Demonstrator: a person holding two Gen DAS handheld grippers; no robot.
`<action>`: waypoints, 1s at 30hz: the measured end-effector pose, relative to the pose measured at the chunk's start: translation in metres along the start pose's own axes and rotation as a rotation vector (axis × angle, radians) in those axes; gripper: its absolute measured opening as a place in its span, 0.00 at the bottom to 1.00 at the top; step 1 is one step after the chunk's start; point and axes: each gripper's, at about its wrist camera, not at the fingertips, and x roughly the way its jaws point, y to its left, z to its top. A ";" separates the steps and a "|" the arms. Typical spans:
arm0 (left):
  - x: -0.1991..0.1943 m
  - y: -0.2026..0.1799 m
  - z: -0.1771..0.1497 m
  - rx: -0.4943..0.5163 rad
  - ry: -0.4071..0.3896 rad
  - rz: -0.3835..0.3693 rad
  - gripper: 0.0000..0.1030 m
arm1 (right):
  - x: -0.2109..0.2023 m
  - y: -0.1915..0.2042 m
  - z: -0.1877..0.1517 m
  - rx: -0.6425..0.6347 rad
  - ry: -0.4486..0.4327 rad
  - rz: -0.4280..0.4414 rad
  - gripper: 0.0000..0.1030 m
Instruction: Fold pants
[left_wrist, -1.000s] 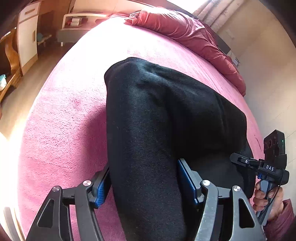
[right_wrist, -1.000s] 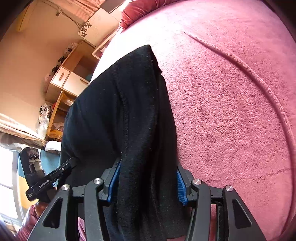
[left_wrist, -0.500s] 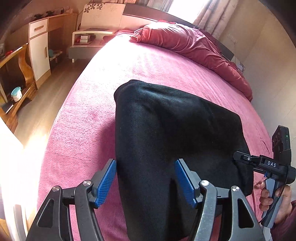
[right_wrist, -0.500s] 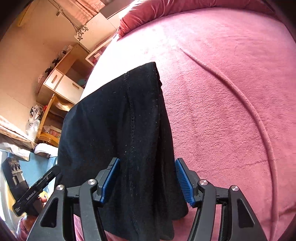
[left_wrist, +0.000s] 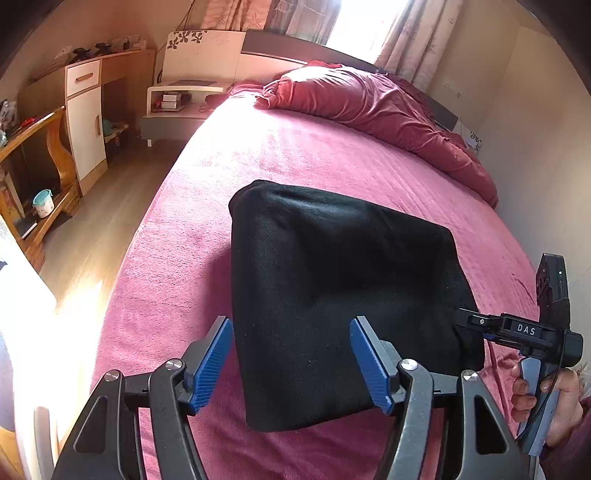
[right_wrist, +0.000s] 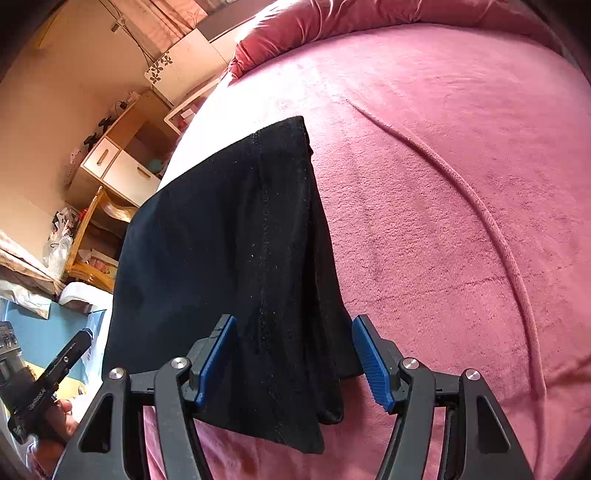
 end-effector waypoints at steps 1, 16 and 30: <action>-0.003 -0.001 -0.001 0.000 -0.003 0.001 0.65 | 0.002 0.001 0.002 0.003 0.007 -0.021 0.64; -0.070 -0.017 -0.023 0.038 -0.127 0.074 0.65 | -0.065 0.046 -0.039 -0.087 -0.197 -0.104 0.67; -0.107 -0.034 -0.068 0.059 -0.185 0.140 0.65 | -0.103 0.110 -0.110 -0.221 -0.352 -0.259 0.69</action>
